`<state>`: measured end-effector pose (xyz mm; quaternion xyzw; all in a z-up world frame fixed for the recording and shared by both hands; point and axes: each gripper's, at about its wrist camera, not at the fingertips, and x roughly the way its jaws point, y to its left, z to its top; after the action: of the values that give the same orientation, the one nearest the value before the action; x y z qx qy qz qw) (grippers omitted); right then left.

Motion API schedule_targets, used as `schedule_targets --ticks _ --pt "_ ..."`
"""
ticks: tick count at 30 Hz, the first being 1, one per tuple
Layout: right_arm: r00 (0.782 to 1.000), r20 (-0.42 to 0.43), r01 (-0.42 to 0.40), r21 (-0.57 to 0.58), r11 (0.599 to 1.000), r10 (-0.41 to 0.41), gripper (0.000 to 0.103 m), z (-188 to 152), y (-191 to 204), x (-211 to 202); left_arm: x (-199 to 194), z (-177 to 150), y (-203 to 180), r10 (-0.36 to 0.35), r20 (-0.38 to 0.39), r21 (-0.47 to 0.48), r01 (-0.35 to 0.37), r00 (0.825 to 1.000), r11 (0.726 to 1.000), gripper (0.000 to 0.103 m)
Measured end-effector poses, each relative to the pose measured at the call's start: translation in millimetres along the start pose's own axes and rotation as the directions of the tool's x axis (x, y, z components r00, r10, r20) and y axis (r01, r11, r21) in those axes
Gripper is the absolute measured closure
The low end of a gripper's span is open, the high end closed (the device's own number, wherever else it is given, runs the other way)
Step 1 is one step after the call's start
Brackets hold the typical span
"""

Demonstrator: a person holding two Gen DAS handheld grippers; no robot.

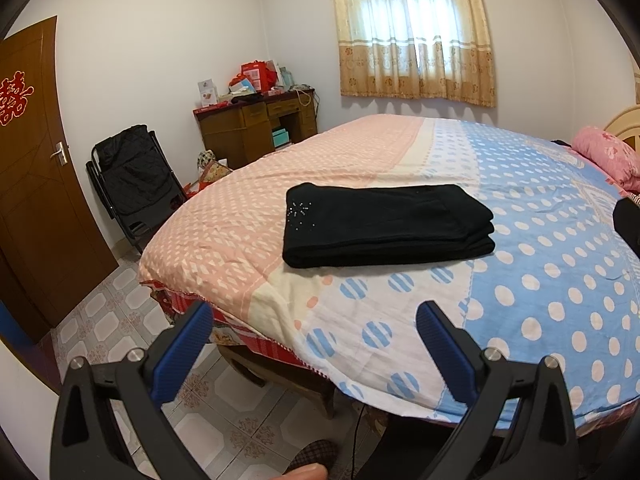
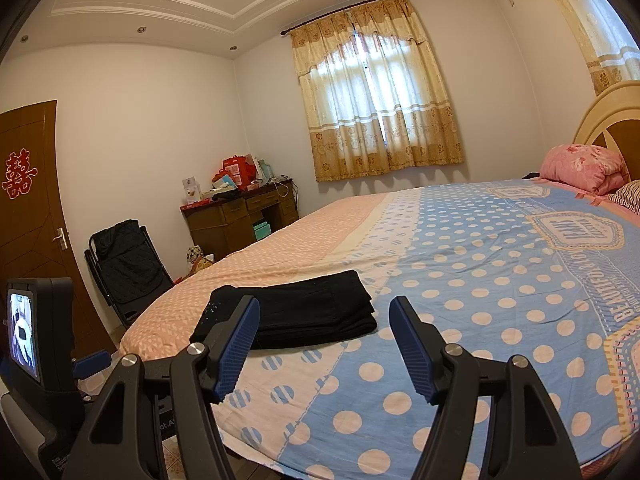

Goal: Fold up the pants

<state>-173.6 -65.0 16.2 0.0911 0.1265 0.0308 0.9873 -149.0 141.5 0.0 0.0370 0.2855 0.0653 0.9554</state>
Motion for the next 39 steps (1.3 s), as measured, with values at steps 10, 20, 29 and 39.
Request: schedule_targets --ticks 10,20,29,39 --pt "1.000 0.001 0.000 0.001 1.000 0.000 0.034 0.0 -0.2 -0.1 -0.1 -0.2 0.0 0.000 0.000 0.000 0.000 1.000 1.000 0.000" --pt "1.000 -0.001 0.000 0.000 1.000 0.000 0.034 0.2 -0.4 0.0 -0.3 -1.5 -1.9 0.044 0.001 -0.003 -0.044 0.999 0.999 0.000" --pt "1.000 0.002 0.003 0.002 1.000 -0.003 0.034 -1.1 -0.9 -0.7 0.0 -1.0 -1.5 0.051 -0.006 -0.005 -0.051 0.999 0.999 0.000" --pt "1.000 0.004 0.004 0.000 1.000 -0.004 0.034 -1.8 -1.5 -1.7 -0.7 1.8 -0.5 0.042 -0.016 -0.013 -0.042 0.999 0.999 0.000"
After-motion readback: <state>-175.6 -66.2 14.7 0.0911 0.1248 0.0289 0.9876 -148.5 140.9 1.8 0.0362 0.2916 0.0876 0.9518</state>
